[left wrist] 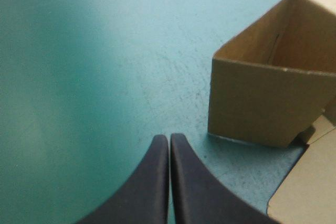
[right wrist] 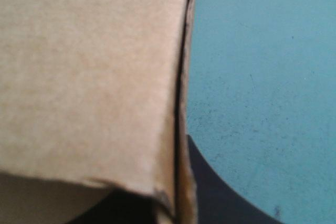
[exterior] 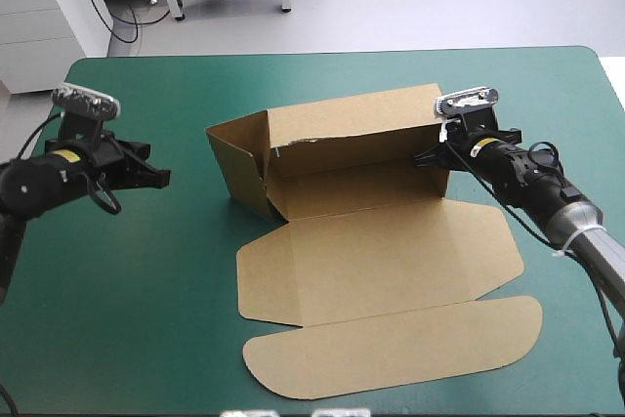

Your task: Fold the box

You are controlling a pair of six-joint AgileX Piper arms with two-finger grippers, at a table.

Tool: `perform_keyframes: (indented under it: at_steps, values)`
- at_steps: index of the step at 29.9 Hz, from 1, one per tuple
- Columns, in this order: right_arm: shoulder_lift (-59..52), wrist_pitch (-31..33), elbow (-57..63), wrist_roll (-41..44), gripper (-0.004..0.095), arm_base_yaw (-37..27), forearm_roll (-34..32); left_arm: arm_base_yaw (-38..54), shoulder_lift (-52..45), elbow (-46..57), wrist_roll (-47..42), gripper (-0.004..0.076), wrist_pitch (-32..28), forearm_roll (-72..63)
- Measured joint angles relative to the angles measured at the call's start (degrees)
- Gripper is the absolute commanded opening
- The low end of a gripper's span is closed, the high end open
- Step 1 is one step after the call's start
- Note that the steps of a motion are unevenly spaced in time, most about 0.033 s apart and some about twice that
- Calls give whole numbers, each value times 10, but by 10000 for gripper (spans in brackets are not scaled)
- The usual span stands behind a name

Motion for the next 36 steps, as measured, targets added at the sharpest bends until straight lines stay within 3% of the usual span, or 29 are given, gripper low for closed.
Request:
perform_keyframes:
  at_steps: [6, 11, 19, 23, 30, 36]
  values:
    - [0, 4, 0, 0, -22, 0, 0, 0, -81, 132, -2, -8, -117, 6]
    - [0, 59, -28, 0, -21, 0, -1, 0, -100, 177, -6, -8, -153, 31]
    - [-1, 266, -135, -2, -22, 0, -2, 0, -100, 181, -66, -8, -159, 98]
    - [-2, 320, -156, -4, -22, 0, 2, 0, -100, 181, -71, -8, -157, 101]
    - [34, 339, -159, 11, -22, 0, 5, 0, -100, 181, -73, -8, -157, 101]
    - [82, 258, -171, 15, -17, 0, 17, 0, -100, 181, -73, -8, -157, 101]
